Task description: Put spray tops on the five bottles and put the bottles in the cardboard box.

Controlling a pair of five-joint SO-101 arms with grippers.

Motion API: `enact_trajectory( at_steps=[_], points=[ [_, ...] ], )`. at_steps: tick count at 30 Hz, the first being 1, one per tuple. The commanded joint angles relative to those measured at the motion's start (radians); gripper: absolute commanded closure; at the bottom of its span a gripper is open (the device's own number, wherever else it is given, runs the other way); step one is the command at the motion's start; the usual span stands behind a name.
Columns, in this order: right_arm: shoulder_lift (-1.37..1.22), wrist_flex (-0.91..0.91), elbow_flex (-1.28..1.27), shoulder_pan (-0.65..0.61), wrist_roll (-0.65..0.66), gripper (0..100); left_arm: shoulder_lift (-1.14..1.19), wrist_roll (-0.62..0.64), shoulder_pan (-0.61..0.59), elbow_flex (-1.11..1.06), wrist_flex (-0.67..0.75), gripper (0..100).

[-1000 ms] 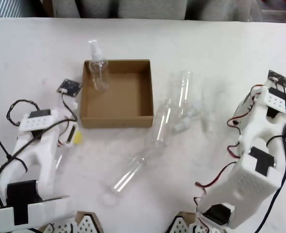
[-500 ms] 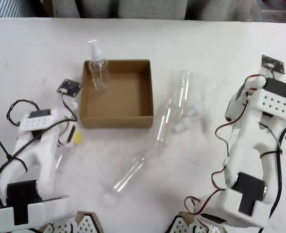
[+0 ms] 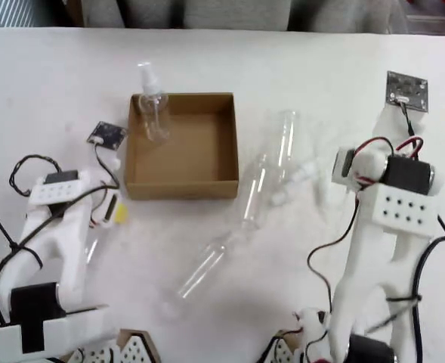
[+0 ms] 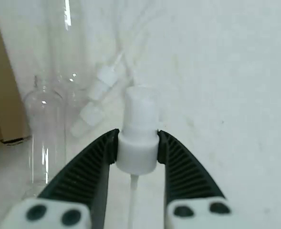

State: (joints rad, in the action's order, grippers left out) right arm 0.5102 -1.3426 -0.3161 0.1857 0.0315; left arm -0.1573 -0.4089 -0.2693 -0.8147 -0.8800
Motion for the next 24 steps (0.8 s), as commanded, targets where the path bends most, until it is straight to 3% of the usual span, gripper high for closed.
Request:
enact_trajectory(
  at_steps=[1,7,13,19,24],
  points=[
    [0.128,0.059,0.015,-0.056,0.009,98.2,-0.104,0.029,-0.008,0.008,0.006,89],
    [0.268,0.114,0.014,-0.099,0.009,98.1,-0.404,0.048,-0.005,0.012,-0.048,89],
    [0.344,0.186,0.014,-0.097,0.008,98.1,-0.806,0.058,0.081,0.005,-0.063,89],
    [0.394,0.334,0.014,-0.099,0.006,98.1,-1.079,0.265,0.163,0.005,-0.054,89],
    [0.464,0.479,0.015,-0.099,0.003,98.1,-1.118,0.331,0.249,0.003,-0.054,89]
  ],
)
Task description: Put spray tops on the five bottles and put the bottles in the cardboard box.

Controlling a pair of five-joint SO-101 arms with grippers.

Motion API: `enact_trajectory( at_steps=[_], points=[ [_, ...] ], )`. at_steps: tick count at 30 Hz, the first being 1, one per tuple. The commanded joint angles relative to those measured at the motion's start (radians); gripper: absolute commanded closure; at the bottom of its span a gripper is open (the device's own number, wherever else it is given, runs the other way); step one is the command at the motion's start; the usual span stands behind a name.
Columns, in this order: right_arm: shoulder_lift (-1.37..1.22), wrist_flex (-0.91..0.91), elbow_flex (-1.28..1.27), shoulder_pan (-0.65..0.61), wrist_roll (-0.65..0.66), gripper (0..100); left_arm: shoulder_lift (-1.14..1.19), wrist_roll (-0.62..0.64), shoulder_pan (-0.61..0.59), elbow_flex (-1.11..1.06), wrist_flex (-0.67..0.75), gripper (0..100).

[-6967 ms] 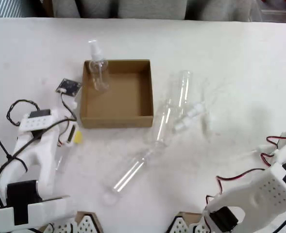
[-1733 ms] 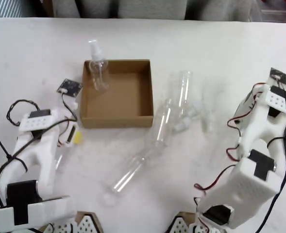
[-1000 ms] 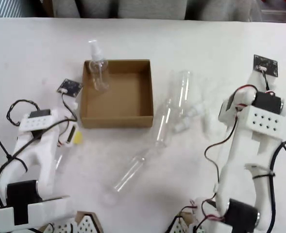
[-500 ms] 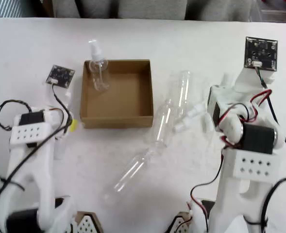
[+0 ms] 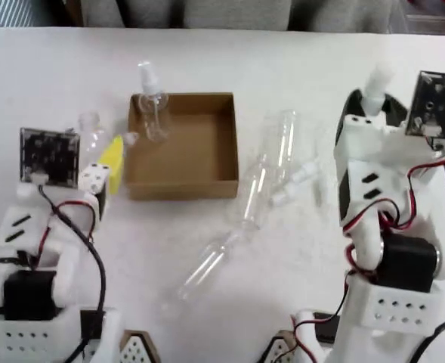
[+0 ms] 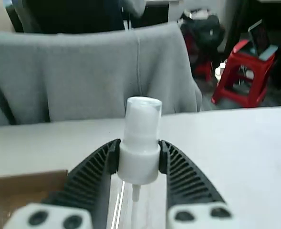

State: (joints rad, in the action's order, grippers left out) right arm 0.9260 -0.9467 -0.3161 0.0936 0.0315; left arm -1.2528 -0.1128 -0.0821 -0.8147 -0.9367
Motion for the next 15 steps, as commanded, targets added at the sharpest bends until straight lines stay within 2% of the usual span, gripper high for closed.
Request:
enact_trajectory(
  at_steps=[1,5,10,15],
  points=[
    [0.067,0.116,0.015,-0.008,0.002,98.1,-0.018,0.038,0.087,0.003,0.003,89],
    [0.153,0.225,0.014,-0.008,0.002,98.1,-0.007,0.04,0.2,-0.043,0.071,89],
    [0.245,0.246,0.014,-0.051,0.0,98.1,-0.062,0.041,0.329,-0.288,0.319,89],
    [0.303,0.249,-0.009,-0.14,0.0,98.2,-0.199,0.041,0.381,-0.517,0.516,89]
  ],
)
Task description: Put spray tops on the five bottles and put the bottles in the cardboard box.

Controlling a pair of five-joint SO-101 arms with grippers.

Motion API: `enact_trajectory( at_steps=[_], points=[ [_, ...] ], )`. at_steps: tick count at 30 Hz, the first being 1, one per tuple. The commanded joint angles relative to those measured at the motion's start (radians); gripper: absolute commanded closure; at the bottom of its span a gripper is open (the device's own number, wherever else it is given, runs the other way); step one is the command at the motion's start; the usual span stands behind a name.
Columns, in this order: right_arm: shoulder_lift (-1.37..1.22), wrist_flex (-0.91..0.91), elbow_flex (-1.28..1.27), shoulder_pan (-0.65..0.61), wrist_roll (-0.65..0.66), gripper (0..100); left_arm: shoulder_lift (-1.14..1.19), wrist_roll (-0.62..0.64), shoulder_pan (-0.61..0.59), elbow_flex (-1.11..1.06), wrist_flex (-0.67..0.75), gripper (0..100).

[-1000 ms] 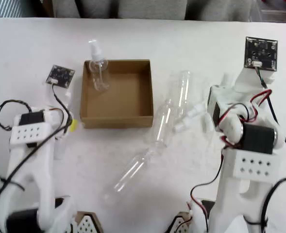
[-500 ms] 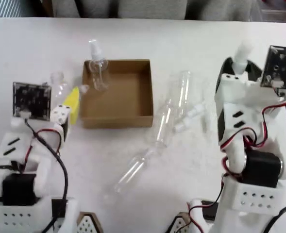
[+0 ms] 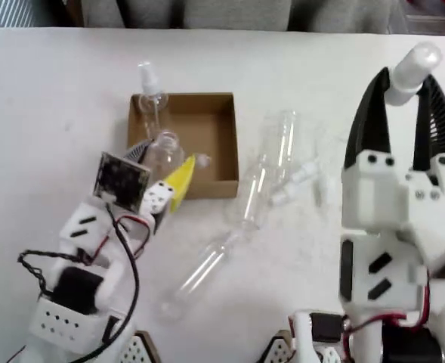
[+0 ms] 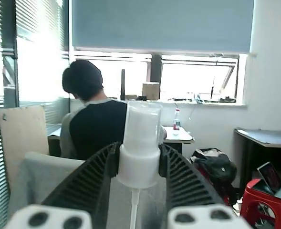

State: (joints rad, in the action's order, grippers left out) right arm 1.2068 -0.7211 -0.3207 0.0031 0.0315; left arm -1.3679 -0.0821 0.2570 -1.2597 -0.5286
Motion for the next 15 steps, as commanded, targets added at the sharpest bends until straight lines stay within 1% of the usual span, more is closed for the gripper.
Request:
enact_trajectory(
  at_steps=[1,3,8,13,15],
  points=[
    [0.027,0.024,-0.014,-0.076,0.0,98.2,-0.107,0.011,0.053,-0.097,0.112,89],
    [0.031,0.025,-0.034,-0.134,-0.023,98.2,-0.153,0.011,0.07,-0.137,0.112,89],
    [0.03,0.025,-0.051,-0.243,-0.172,98.2,-0.234,0.011,0.105,-0.239,0.118,89],
    [0.027,0.028,-0.069,-0.374,-0.199,98.2,-0.349,0.011,0.096,-0.313,0.117,89],
    [0.027,0.056,-0.109,-0.42,-0.201,98.2,-0.415,0.012,0.096,-0.348,0.112,90]
  ],
)
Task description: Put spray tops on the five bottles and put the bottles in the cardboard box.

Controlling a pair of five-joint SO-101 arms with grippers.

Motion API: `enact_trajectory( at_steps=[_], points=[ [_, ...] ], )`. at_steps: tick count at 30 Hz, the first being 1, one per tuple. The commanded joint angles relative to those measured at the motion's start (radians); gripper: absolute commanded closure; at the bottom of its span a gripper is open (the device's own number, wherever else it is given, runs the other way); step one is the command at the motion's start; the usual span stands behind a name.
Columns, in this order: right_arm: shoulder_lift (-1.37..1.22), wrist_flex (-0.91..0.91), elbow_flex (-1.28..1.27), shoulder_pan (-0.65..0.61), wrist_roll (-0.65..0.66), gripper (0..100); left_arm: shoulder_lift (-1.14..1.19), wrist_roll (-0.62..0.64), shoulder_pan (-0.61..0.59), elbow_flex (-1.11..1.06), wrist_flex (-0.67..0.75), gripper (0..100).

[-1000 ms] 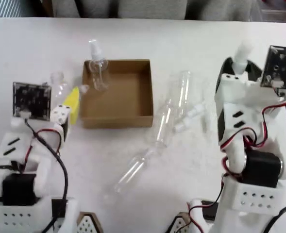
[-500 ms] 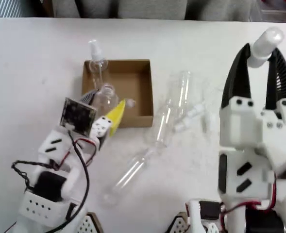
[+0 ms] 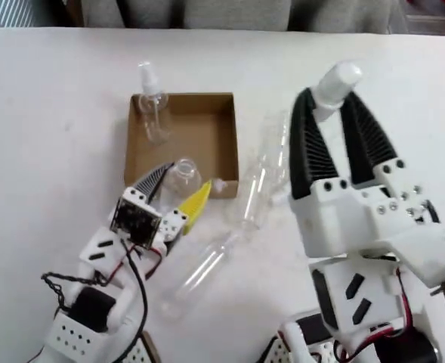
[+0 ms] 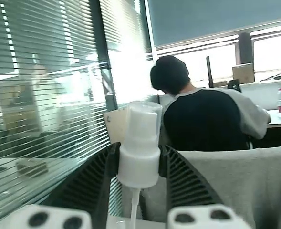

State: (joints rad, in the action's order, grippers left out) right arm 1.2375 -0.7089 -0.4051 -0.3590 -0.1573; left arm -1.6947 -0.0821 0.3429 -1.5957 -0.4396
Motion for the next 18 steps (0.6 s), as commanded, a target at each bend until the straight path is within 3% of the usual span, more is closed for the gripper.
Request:
enact_trajectory(
  at_steps=[1,9,18],
  points=[
    [-0.004,0.067,-0.049,-0.073,-0.011,98.2,-0.122,0.012,0.008,-0.034,0.023,90],
    [-0.013,0.262,-0.203,-0.139,-0.006,98.2,-0.137,0.012,-0.025,-0.068,0.029,90],
    [-0.208,0.404,-0.21,-0.16,-0.006,98.2,-0.137,0.012,-0.082,-0.069,0.063,92]
  ],
)
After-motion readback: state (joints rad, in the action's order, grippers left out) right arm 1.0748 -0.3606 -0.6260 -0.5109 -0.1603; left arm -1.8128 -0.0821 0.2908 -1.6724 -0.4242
